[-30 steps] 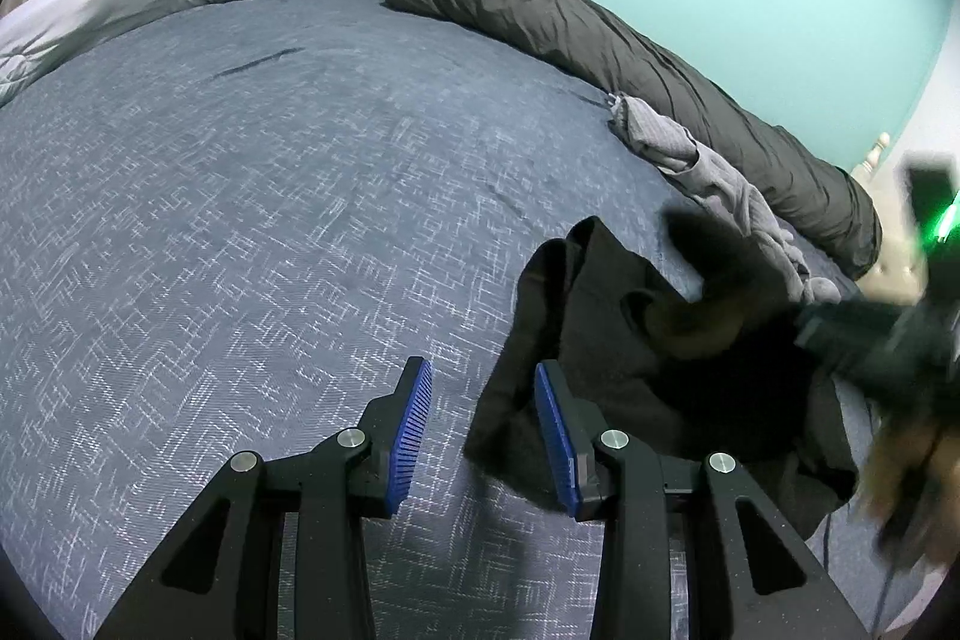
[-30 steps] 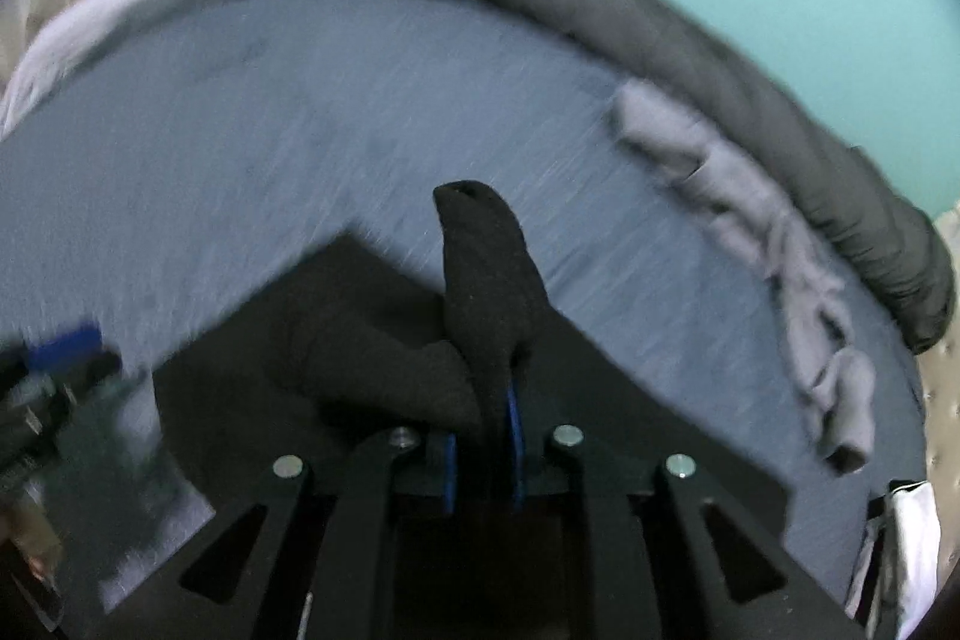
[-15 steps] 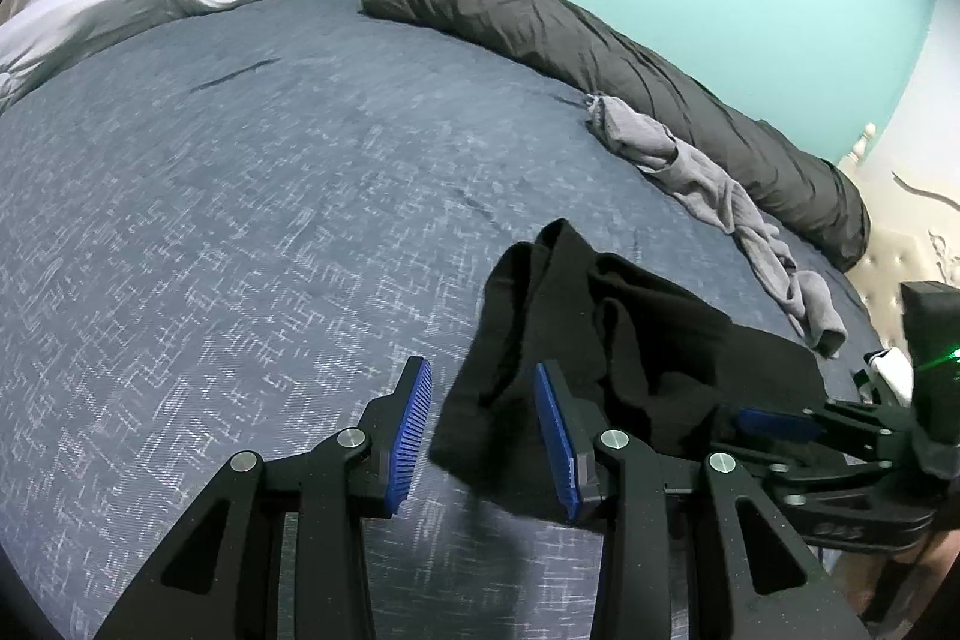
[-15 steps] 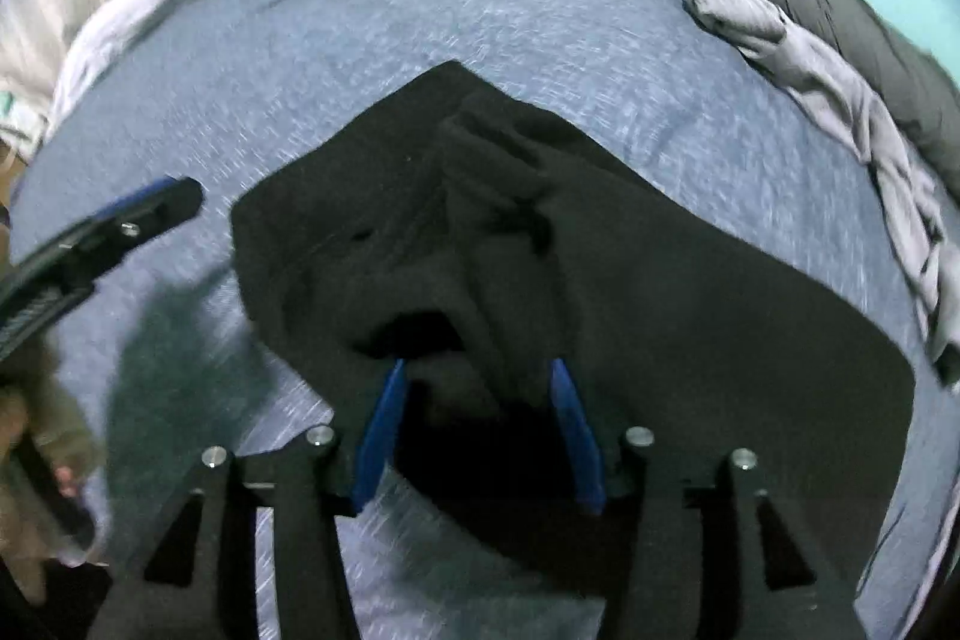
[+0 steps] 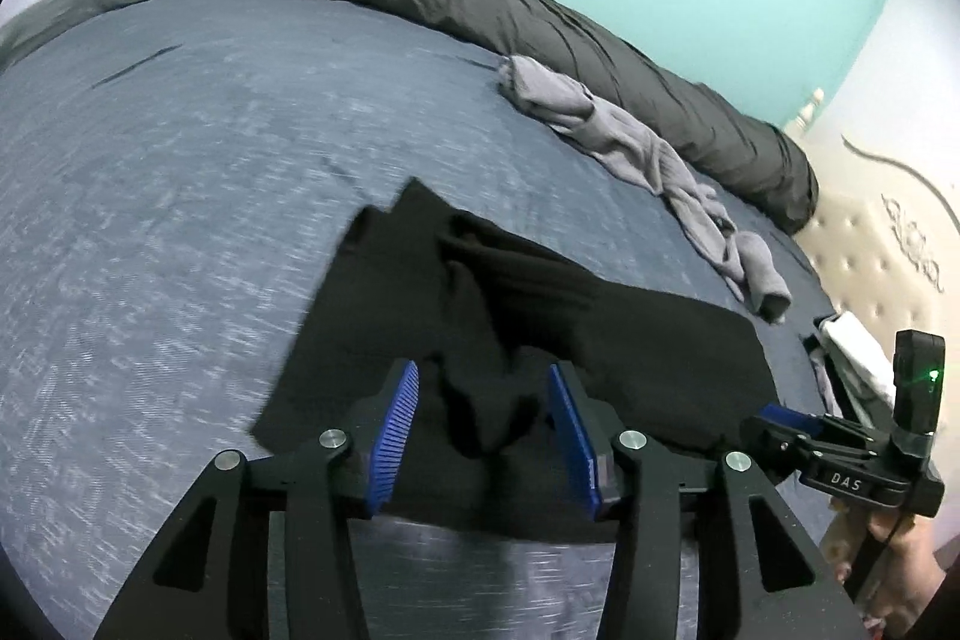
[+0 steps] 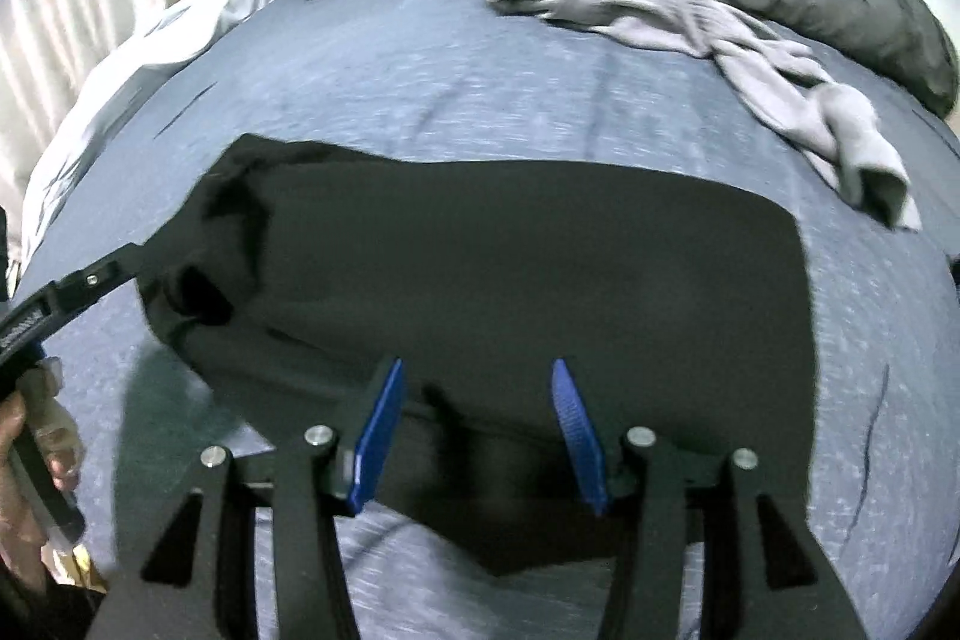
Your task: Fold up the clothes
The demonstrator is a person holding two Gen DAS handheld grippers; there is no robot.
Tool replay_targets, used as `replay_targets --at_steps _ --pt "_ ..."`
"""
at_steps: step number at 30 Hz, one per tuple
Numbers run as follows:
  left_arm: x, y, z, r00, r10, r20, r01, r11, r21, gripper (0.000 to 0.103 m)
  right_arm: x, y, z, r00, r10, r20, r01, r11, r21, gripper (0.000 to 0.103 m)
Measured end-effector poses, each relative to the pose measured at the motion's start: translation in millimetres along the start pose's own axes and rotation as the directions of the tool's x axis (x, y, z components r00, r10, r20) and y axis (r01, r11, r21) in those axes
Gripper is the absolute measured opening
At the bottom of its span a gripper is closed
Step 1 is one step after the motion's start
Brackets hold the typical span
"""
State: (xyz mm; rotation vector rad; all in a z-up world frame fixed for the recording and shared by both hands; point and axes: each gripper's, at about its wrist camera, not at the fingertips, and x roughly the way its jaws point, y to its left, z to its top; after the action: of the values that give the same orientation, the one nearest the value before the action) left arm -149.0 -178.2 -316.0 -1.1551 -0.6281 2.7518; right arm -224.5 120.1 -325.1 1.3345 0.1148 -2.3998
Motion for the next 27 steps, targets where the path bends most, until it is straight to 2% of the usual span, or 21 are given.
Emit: replay_targets --at_steps 5,8,12,18,21,27 --pt "5 -21 -11 0.997 -0.061 -0.05 0.058 0.996 -0.064 0.049 -10 -32 -18 0.999 0.023 0.043 -0.027 0.995 0.094 0.052" --pt "14 -36 -20 0.995 -0.052 -0.08 0.05 0.998 -0.031 0.049 -13 -43 -29 0.998 0.038 0.059 -0.046 0.991 0.128 0.052" --pt "30 -34 -25 0.994 -0.032 -0.102 0.024 0.996 -0.083 0.05 -13 -54 -44 0.995 0.066 0.071 -0.077 0.984 0.161 0.052" --pt "42 -32 -16 0.998 0.0 -0.069 -0.01 0.989 -0.15 0.051 -14 -68 -62 0.992 0.089 0.094 -0.105 0.977 0.186 0.052" --pt "46 -32 -12 0.998 0.012 -0.057 -0.021 0.987 -0.162 0.058 -15 -72 -67 0.989 0.101 0.111 -0.121 0.975 0.189 0.052" --pt "53 -24 -1 0.999 0.053 -0.015 -0.055 0.977 -0.206 0.058 -17 -77 -73 0.982 0.119 0.149 -0.146 0.971 0.187 0.052"
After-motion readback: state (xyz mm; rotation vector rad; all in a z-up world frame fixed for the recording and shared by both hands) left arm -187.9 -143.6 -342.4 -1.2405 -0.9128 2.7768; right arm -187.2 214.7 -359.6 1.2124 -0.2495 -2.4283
